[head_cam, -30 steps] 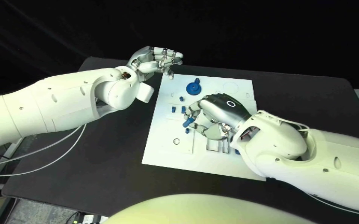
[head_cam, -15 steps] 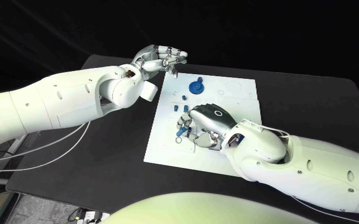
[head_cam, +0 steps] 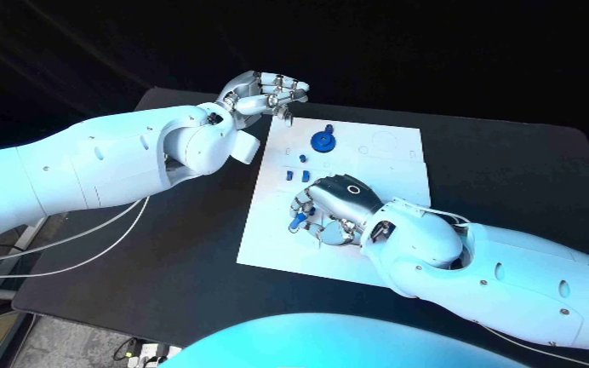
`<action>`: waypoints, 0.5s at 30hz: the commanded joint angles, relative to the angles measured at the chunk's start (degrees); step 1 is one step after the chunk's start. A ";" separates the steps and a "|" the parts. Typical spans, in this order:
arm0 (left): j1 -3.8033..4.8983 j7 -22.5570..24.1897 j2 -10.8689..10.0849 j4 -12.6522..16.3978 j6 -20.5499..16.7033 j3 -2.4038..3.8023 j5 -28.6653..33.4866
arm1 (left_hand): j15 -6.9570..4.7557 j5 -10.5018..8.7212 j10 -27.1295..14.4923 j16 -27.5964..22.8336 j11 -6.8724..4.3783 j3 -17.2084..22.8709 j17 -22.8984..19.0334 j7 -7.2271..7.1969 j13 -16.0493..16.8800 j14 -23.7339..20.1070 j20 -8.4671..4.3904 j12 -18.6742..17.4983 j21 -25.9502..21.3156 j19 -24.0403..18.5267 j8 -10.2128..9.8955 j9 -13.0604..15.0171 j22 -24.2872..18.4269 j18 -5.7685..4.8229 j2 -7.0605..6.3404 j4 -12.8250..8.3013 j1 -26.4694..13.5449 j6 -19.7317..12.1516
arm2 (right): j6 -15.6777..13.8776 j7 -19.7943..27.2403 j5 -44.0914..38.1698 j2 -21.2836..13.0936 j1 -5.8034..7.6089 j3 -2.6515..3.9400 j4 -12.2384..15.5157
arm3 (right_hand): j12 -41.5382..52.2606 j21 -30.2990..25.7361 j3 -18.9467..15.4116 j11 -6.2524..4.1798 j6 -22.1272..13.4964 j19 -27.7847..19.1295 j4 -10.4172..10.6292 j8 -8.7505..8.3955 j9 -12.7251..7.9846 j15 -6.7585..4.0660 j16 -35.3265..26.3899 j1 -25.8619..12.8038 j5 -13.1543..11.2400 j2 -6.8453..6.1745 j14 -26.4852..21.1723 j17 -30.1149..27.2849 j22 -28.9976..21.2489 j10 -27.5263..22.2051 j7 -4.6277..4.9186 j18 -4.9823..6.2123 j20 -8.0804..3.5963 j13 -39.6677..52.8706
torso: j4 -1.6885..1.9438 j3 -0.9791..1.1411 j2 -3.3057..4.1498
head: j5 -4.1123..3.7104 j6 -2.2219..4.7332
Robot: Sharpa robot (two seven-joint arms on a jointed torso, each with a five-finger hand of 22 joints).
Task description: Assemble the parts on the task board
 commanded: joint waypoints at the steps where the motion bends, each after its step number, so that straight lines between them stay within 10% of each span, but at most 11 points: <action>1: 0.06 0.26 0.05 0.18 0.78 0.04 0.24 | -0.20 -0.18 -0.43 -0.24 0.00 0.22 -0.04 -0.17 0.05 -0.38 0.00 0.15 -0.24 -0.28 0.39 0.05 -0.09 0.39 0.27 0.01 -0.10 -0.42 | 2.51 0.02 -1.23 0.17 -0.08 -0.03 -0.02 | 0.32 0.16 0.09 -0.52 0.31 3.80 -0.12 0.20 0.11 -0.26 0.25 -0.20 0.42 0.25 3.16 1.03 11.68 0.62 0.08 -0.81 -0.50 0.09 | 0.05 0.01 0.01 | 0.01 -0.06; 15: 0.06 0.20 -0.01 0.19 0.81 0.04 0.24 | -0.20 -0.19 -0.50 -0.22 0.00 0.24 -0.11 -0.17 0.11 -0.40 0.00 0.33 -0.27 -0.26 0.46 0.10 -0.11 0.38 0.29 -0.03 -0.15 -0.43 | 4.55 -1.71 -3.58 0.83 -0.24 -0.18 -0.60 | 0.27 0.10 0.10 -0.50 0.29 3.78 -0.12 0.22 0.15 -0.25 0.23 -0.33 0.42 0.27 3.15 1.00 11.66 0.65 0.08 -0.80 -0.49 0.10 | 0.05 -0.03 0.00 | 0.06 -0.22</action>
